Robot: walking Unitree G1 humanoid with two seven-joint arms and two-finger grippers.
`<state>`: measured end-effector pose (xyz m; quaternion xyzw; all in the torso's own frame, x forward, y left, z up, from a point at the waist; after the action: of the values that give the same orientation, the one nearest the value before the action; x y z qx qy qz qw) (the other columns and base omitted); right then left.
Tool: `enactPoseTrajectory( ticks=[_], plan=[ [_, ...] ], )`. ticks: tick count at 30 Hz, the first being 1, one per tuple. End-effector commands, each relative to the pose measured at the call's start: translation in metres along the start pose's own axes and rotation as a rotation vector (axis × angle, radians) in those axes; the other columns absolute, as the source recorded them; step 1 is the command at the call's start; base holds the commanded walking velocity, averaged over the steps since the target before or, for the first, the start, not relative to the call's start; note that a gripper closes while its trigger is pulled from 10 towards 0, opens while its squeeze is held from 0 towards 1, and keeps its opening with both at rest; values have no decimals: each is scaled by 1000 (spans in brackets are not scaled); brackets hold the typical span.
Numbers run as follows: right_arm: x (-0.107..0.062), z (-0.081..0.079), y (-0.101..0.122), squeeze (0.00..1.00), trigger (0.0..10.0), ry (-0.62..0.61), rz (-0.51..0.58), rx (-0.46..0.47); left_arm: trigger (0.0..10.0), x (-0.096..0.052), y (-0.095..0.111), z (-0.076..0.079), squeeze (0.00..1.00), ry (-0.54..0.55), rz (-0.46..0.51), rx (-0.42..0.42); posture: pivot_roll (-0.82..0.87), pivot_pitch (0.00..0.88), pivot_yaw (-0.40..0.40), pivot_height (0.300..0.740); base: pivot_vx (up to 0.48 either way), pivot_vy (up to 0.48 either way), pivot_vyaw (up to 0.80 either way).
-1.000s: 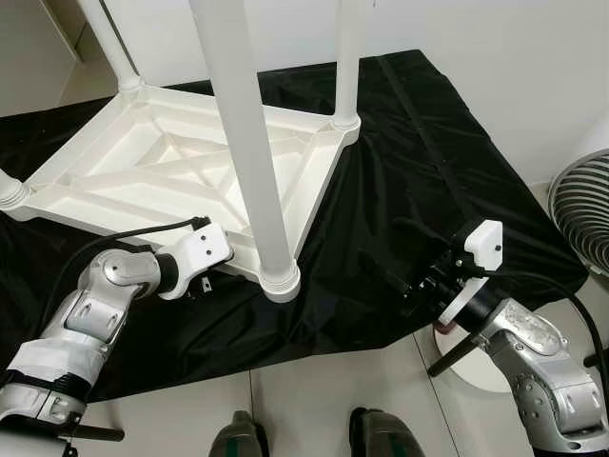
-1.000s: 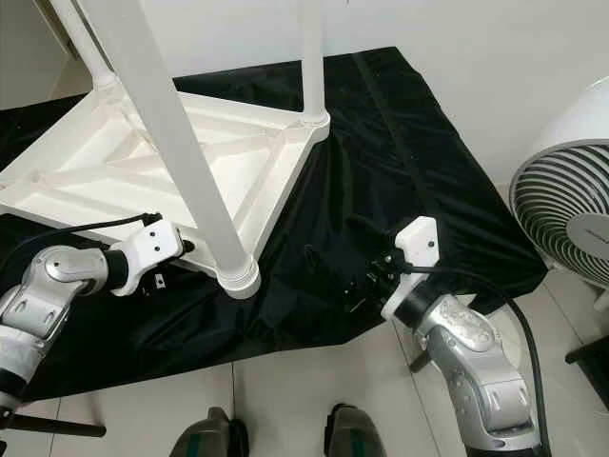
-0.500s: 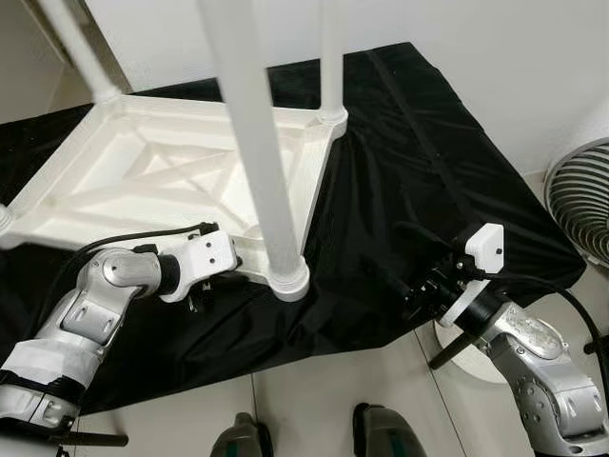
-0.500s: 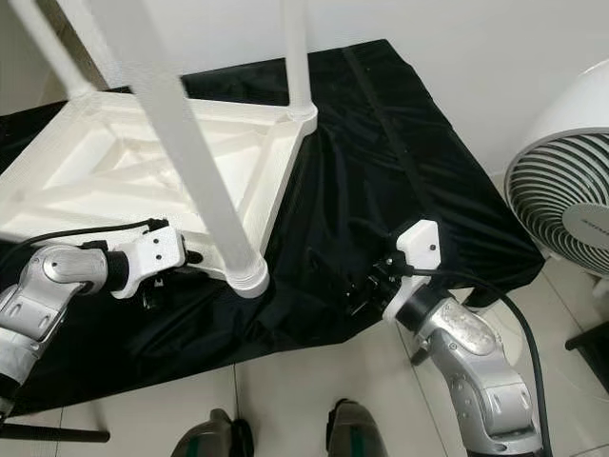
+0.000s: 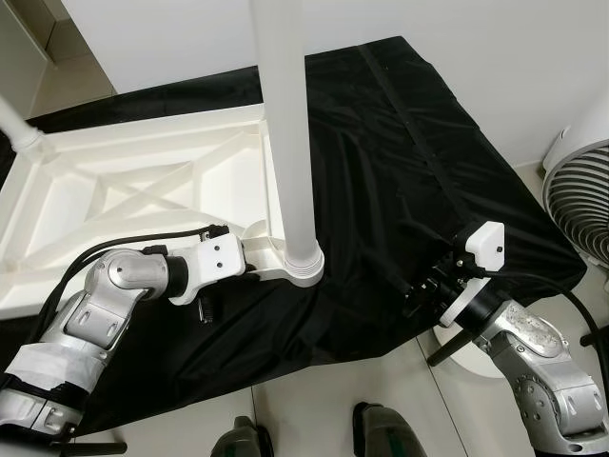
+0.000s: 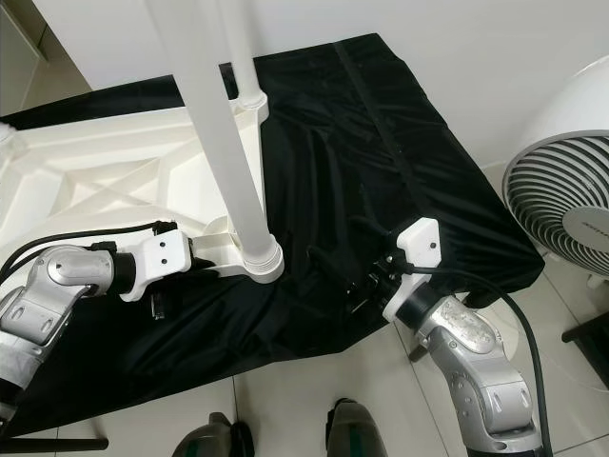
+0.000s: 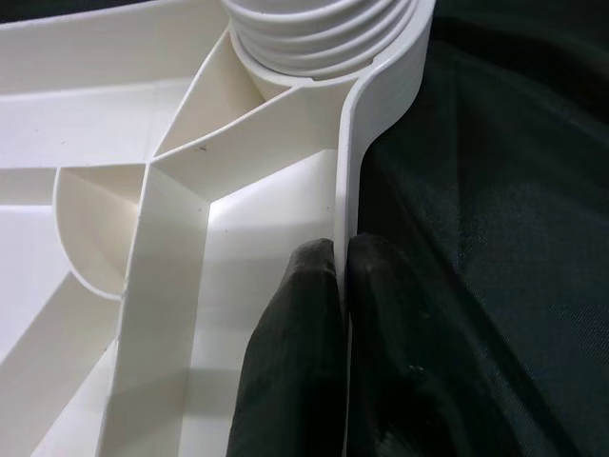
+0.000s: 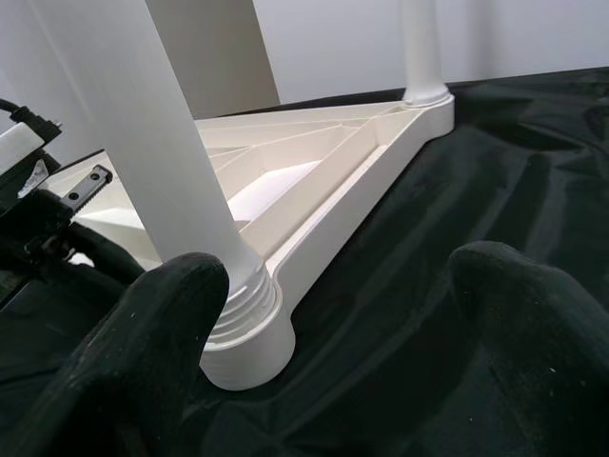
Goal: Building children table
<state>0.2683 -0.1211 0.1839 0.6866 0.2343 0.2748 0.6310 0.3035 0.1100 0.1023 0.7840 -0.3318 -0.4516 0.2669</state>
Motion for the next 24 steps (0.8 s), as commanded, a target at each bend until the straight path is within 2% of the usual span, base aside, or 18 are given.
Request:
enactPoseTrajectory(
  ticks=[1, 3, 6, 11, 14, 19, 20, 23, 24],
  plan=[
    [1, -2, 2, 0, 10000, 5, 7, -4, 0, 0, -30, 9, 0, 37, -93, -122, -79, 144, 136, 740, 0, 0, 0],
    [2, -1, 2, 0, 10000, 2, 9, -3, 0, -1, -29, 9, 0, 47, -89, -130, -79, 144, 136, 740, 0, 0, 0],
    [4, -2, 0, 0, 10000, 16, 5, 4, 0, -3, -20, 18, 0, 45, -63, -133, -68, 132, 125, 740, 0, 0, 0],
    [5, -3, 0, 0, 10000, 24, 3, 7, 0, -5, -18, 20, 0, 55, -61, -136, -65, 130, 122, 740, 0, 0, 0],
    [7, -1, 0, 0, 10000, 25, 4, 7, 0, -15, -20, 3, 0, 172, -74, -177, -57, 128, 115, 740, 0, 0, 0],
    [10, -2, -1, 0, 10000, 25, 11, 16, 0, -14, -15, -1, 0, 236, -59, -196, -44, 131, 100, 740, 0, 0, 0],
    [12, -2, -1, 0, 10000, 29, 11, 18, 10000, -11, -12, 1, 0, 234, -57, -192, -39, 132, 94, 740, 0, 0, 0],
    [13, -3, -1, 0, 10000, 32, 11, 19, 10000, -9, -11, 3, 0, 229, -57, -188, -39, 132, 94, 740, 0, 0, 0],
    [15, -4, -2, 0, 10000, 47, 8, 23, 10000, -4, -1, 7, 63, 215, -21, -184, -32, 133, 79, 740, 0, 0, 0]
  ],
)
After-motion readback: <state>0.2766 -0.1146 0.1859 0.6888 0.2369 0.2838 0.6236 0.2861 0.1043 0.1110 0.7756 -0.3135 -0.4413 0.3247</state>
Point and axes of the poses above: a point about 5 cm out from each wrist's last joint towards the gripper, its own x axis pointing out of the wrist towards the gripper, its own y axis along the axis of the wrist's last joint, z = x × y, the point moved 6 cm from there along x, pointing out of the wrist towards the gripper, and after that the axes turned 6 degrees about x, right-handed, at the moved point
